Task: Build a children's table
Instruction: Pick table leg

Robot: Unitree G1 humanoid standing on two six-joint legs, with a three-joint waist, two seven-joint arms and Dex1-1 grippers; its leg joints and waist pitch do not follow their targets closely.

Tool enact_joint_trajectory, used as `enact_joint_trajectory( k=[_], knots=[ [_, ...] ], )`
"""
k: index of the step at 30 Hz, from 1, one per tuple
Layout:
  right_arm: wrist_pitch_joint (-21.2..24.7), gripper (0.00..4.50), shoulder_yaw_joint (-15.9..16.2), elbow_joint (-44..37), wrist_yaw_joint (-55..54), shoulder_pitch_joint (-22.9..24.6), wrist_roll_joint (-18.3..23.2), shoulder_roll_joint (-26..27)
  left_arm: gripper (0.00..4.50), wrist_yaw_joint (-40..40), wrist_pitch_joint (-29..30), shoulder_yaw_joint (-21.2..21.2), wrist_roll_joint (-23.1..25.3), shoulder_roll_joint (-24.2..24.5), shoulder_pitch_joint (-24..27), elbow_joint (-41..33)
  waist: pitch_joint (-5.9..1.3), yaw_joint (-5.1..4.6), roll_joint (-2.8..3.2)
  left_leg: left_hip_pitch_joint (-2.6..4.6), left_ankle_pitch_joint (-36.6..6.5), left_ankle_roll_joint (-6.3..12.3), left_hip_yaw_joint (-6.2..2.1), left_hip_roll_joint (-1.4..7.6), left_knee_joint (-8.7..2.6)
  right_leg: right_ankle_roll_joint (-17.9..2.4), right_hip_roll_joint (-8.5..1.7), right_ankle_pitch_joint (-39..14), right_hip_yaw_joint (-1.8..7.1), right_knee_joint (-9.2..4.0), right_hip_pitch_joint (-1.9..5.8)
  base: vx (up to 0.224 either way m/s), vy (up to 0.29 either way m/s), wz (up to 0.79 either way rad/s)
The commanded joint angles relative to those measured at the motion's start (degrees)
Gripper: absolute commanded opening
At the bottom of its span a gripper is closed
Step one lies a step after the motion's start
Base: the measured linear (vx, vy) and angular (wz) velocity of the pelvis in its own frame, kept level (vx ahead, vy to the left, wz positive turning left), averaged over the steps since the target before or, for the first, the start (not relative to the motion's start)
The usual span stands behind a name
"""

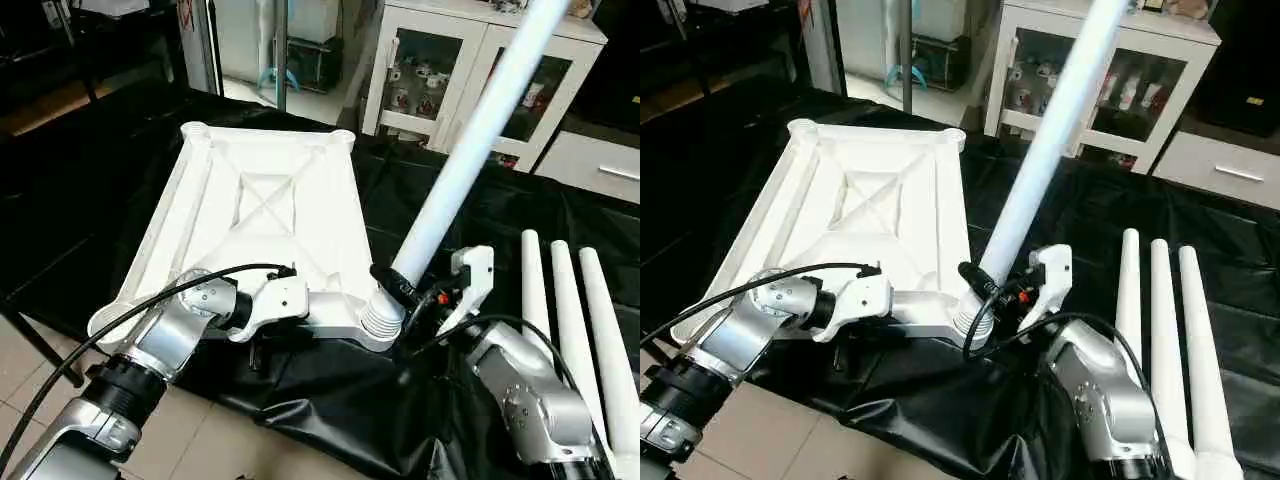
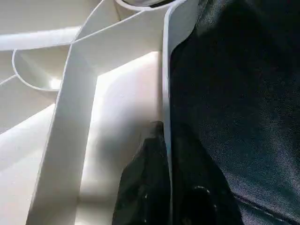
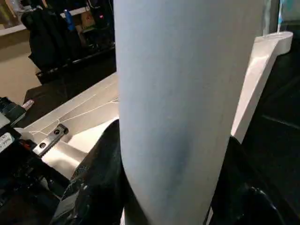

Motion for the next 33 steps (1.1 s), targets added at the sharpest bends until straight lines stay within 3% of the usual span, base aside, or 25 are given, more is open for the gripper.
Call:
enact_joint_trajectory(
  k=[1, 8, 12, 17, 21, 22, 25, 28, 31, 33],
  knots=[
    [0.19, 1.84, 0.51, 2.64, -0.05, 2.55, -2.69, -0.98, 0.0, 1.73, 0.38, -0.93, -0.92, -1.37, 2.48, 1.31, -1.56, -0.45, -0.18, 0.81, -14.43, -1.32, -3.1, 5.65, -5.54, -7.05, -6.69, -16.77, 4.47, -5.07, 1.23, 0.0, 0.0, 0.0],
    [-3.94, 1.84, 3.82, 3.32, 2.3, 4.94, -5.36, -2.26, 0.0, 1.89, 0.49, -0.77, -0.8, -1.39, 2.36, 1.43, -1.43, -0.45, -0.23, 0.68, -15.08, -0.77, -3.2, 5.68, -5.66, -6.61, -6.72, -18.46, 4.5, -5.36, 1.25, 0.0, 0.0, 0.0],
    [-4.62, 1.84, 4.13, 3.67, 2.53, 5.3, -5.74, -2.21, 0.0, 1.98, 0.61, -0.72, -0.79, -1.42, 2.37, 1.33, -1.34, -0.5, -0.25, 0.81, -16.55, -0.92, -3.27, 5.7, -5.74, -6.21, -6.81, -20.76, 4.58, -5.69, 1.09, 0.0, 0.0, 0.0],
    [-4.38, 1.84, 5.51, 5.14, 1.85, 5.09, -7.85, -3.02, 0.0, 1.9, 0.77, -0.7, -0.69, -1.33, 2.31, 1.35, -1.28, -0.5, -0.2, 0.82, -16.46, -0.82, -3.26, 5.72, -5.88, -6.34, -6.75, -19.95, 4.58, -5.68, 1.08, 0.0, 0.0, 0.0],
    [-3.04, 1.84, 7.21, 6.59, 0.9, 4.06, -10.37, -4.26, 0.0, 1.85, 0.81, -0.69, -0.66, -1.27, 2.27, 1.38, -0.52, -1.14, -0.12, 1.8, -23.76, -2.06, -3.81, 5.56, -6.28, -3.51, -7.2, -33.37, 4.36, -7.46, 0.77, 0.0, 0.0, 0.0],
    [-2.82, 1.84, 7.67, 6.94, 0.89, 3.73, -10.91, -4.6, 0.0, 1.83, 0.81, -0.69, -0.64, -1.28, 2.27, 1.38, -0.73, -1.34, -0.28, 2.01, -23.77, -2.07, -3.89, 5.58, -6.43, -2.9, -7.24, -33.81, 4.4, -7.63, 0.88, 0.0, 0.0, 0.0],
    [-1.09, 1.84, 9.24, 8.11, 1.27, 1.28, -12.34, -5.72, 0.0, 1.76, 0.86, -0.72, -0.62, -1.25, 2.39, 1.22, -0.72, -1.99, -0.24, 1.66, -23.52, -2.4, -4.09, 5.7, -6.85, -3.39, -6.78, -30.64, 4.28, -7.14, 1.07, 0.0, 0.0, 0.0],
    [-0.14, 1.84, 10.0, 8.74, 1.81, -0.3, -12.81, -6.21, 0.0, 1.76, 1.02, -0.78, -0.61, -1.26, 2.59, 0.99, -0.59, -2.01, -0.32, 1.98, -24.75, -2.27, -4.03, 5.61, -6.72, -3.25, -7.15, -33.04, 4.48, -7.62, 0.71, 0.0, 0.0, 0.0],
    [0.97, 1.83, 11.44, 9.53, 2.35, -1.34, -13.63, -6.85, 0.0, 1.74, 1.17, -0.79, -0.57, -1.28, 2.73, 0.87, -0.51, -2.25, -0.41, 1.84, -25.84, -2.48, -4.33, 5.64, -6.87, -2.57, -7.16, -34.76, 4.25, -7.75, 0.86, 0.0, 0.0, 0.0],
    [1.64, 1.83, 11.98, 9.96, 2.36, -1.63, -13.82, -6.95, 0.0, 1.74, 1.27, -0.78, -0.55, -1.3, 2.8, 0.78, -0.34, -2.54, -0.54, 2.23, -27.57, -2.65, -4.39, 5.61, -6.89, -2.2, -7.09, -36.48, 4.15, -8.06, 0.5, 0.0, 0.0, 0.0]
  ],
)
